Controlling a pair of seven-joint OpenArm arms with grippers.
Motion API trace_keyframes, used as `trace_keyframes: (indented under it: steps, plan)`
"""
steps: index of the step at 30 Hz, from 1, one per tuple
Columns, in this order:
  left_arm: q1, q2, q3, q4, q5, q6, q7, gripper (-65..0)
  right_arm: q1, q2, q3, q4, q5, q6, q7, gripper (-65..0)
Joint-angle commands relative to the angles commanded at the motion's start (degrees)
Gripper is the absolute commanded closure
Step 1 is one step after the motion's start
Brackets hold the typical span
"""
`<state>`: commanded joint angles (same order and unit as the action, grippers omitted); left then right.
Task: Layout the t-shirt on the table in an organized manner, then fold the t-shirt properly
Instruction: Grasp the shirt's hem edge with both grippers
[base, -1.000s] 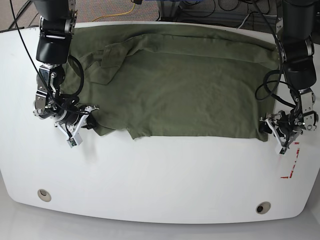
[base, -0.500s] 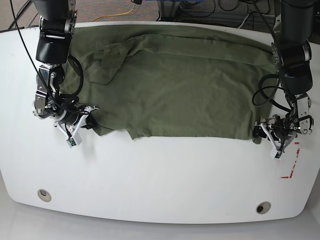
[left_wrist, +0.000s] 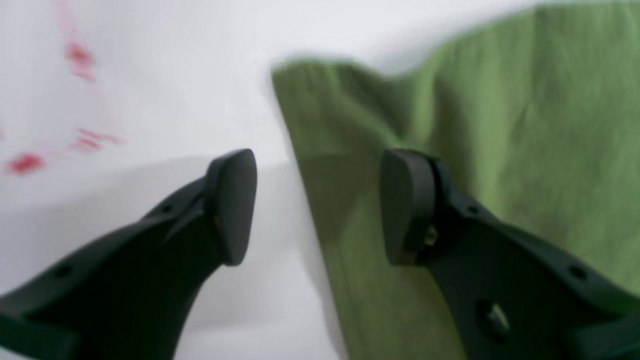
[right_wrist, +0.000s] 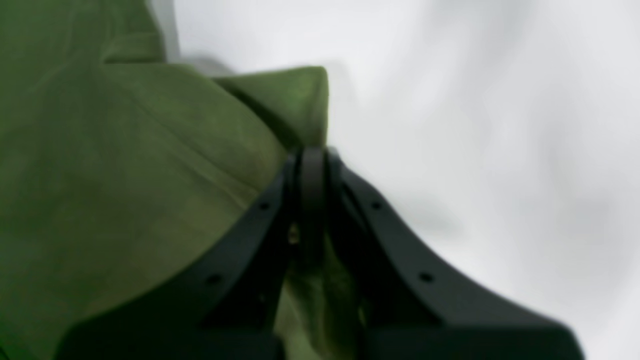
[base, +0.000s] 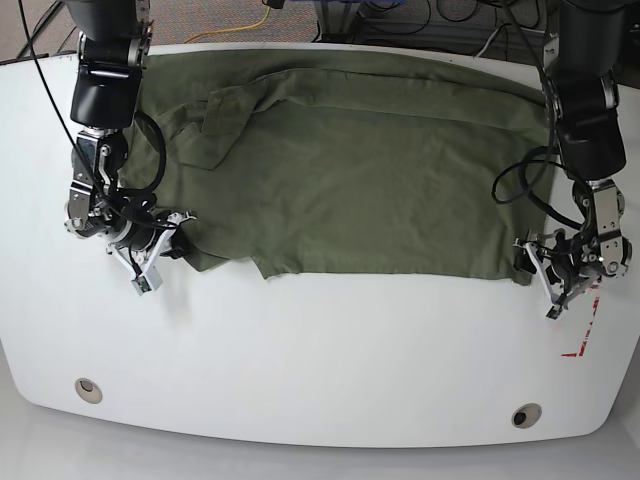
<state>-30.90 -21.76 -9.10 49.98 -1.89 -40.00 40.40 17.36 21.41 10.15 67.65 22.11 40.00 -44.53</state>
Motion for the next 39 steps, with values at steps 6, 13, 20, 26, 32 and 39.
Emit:
trace_keyframes:
  steps: [6,13,20,26,32,39]
  plan:
    - [0.18,0.00,0.00,-0.18,0.00,0.00,-0.09,-36.3,0.00,0.09,0.00,0.00,0.00,0.00,0.00,0.0]
    - [0.26,-0.26,-3.87,-0.97,0.09,0.00,-0.18,-36.4,0.00,0.09,0.00,0.00,0.00,0.00,0.00,0.0]
    - [-1.05,-1.32,-10.46,-8.26,0.09,0.00,-2.37,-36.4,0.00,-0.09,0.00,0.00,0.09,0.00,0.00,0.0]
    - [-1.41,-1.32,-10.64,-12.40,0.09,0.00,-4.31,-36.4,-0.88,-0.09,0.00,0.00,0.09,0.00,0.00,0.0]
    - [-1.41,0.70,-10.73,-12.48,0.00,0.00,-4.31,-36.4,-1.05,-0.18,0.00,0.00,0.09,0.00,0.00,0.0]
    - [-1.49,3.08,-10.73,-12.48,0.00,0.00,-4.04,-36.4,-1.05,-0.35,0.00,0.00,0.09,0.00,0.00,0.0]
